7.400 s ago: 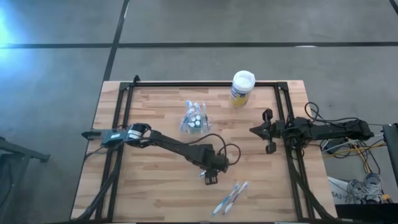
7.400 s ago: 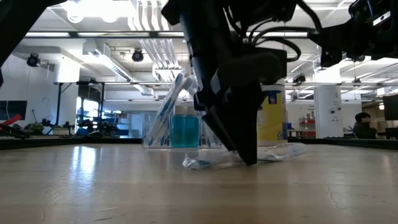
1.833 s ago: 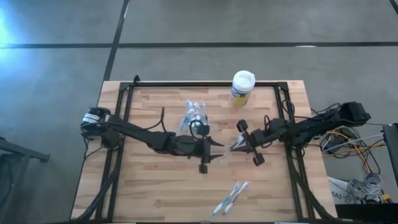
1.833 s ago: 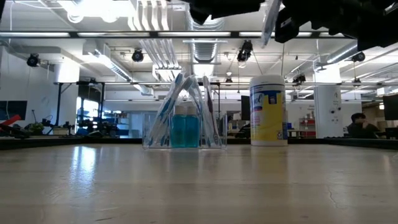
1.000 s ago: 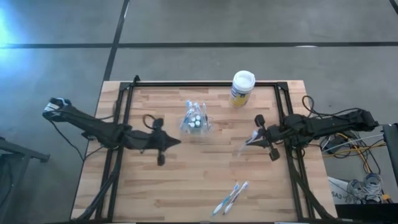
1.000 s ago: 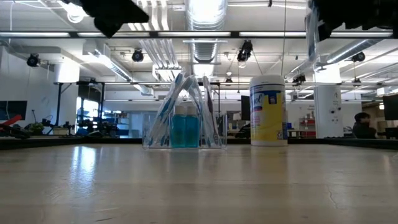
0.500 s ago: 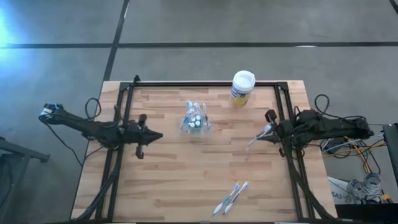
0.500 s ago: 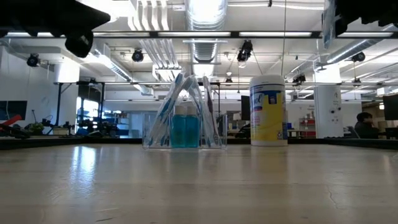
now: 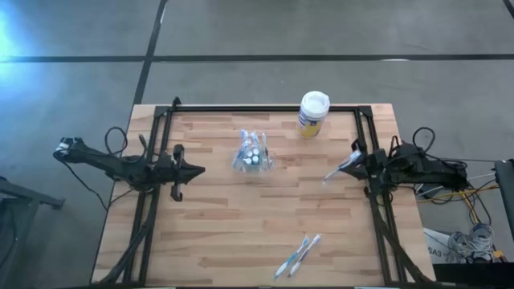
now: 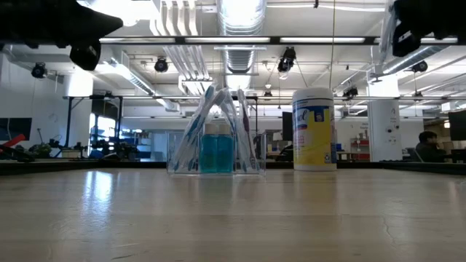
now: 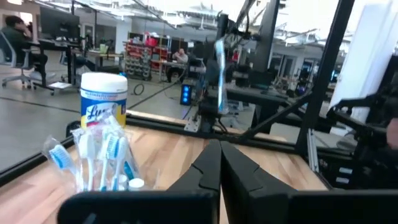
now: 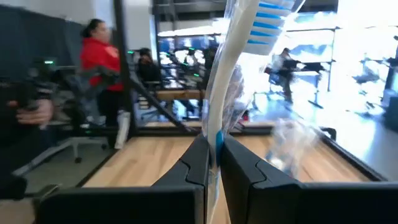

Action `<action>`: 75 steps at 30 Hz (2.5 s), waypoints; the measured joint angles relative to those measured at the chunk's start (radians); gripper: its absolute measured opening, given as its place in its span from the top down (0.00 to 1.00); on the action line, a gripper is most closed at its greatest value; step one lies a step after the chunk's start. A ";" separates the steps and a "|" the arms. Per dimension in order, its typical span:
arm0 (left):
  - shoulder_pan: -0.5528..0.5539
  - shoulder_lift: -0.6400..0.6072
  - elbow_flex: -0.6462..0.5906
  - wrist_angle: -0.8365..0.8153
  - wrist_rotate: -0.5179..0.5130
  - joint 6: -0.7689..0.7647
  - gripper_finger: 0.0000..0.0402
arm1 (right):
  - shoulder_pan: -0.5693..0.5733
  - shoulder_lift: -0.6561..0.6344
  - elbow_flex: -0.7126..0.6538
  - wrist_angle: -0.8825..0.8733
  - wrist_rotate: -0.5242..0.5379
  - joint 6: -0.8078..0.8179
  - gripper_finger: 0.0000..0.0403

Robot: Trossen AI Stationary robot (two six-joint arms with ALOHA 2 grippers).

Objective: Pick & Place toothbrushing station
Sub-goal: Put the blue toothbrush into the transparent organizer

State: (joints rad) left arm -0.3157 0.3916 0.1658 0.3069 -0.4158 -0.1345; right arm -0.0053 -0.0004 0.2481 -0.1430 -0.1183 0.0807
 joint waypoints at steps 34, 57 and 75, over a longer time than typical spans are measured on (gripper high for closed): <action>0.000 -0.013 -0.008 -0.054 -0.001 0.077 0.97 | 0.000 0.005 -0.239 0.194 0.096 0.170 0.96; 0.000 -0.011 -0.056 0.038 -0.039 0.079 0.96 | 0.000 0.412 -0.026 0.237 0.301 0.160 0.96; 0.000 -0.011 -0.140 0.175 -0.058 0.070 0.95 | -0.053 1.185 0.299 0.620 0.302 0.014 0.96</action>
State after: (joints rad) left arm -0.3157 0.3809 0.0261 0.4820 -0.4736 -0.0648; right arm -0.0579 1.1848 0.5466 0.4770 0.1832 0.0943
